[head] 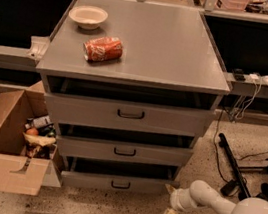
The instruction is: Open bottom drawer
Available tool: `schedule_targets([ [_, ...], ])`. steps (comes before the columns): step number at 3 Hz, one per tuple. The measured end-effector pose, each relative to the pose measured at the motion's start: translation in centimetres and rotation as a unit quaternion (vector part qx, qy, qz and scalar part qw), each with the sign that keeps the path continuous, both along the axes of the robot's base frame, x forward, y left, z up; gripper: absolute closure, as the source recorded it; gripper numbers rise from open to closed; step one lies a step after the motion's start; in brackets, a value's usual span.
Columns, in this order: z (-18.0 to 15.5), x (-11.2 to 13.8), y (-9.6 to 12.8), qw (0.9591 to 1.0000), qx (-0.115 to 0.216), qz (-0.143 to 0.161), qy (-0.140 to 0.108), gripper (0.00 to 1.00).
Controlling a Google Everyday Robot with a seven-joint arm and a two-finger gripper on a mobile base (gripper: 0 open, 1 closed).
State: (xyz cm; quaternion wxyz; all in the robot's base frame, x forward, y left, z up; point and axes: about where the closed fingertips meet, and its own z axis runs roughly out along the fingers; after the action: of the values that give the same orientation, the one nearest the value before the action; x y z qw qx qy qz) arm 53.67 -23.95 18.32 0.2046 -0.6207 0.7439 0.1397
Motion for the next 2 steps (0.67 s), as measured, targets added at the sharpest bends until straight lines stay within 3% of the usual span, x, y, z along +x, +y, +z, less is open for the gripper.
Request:
schedule_targets([
  [1, 0.2, 0.0, 0.1, 1.0000, -0.002, 0.003, -0.003, 0.00],
  [2, 2.5, -0.5, 1.9, 0.9984, -0.022, 0.039, -0.035, 0.00],
])
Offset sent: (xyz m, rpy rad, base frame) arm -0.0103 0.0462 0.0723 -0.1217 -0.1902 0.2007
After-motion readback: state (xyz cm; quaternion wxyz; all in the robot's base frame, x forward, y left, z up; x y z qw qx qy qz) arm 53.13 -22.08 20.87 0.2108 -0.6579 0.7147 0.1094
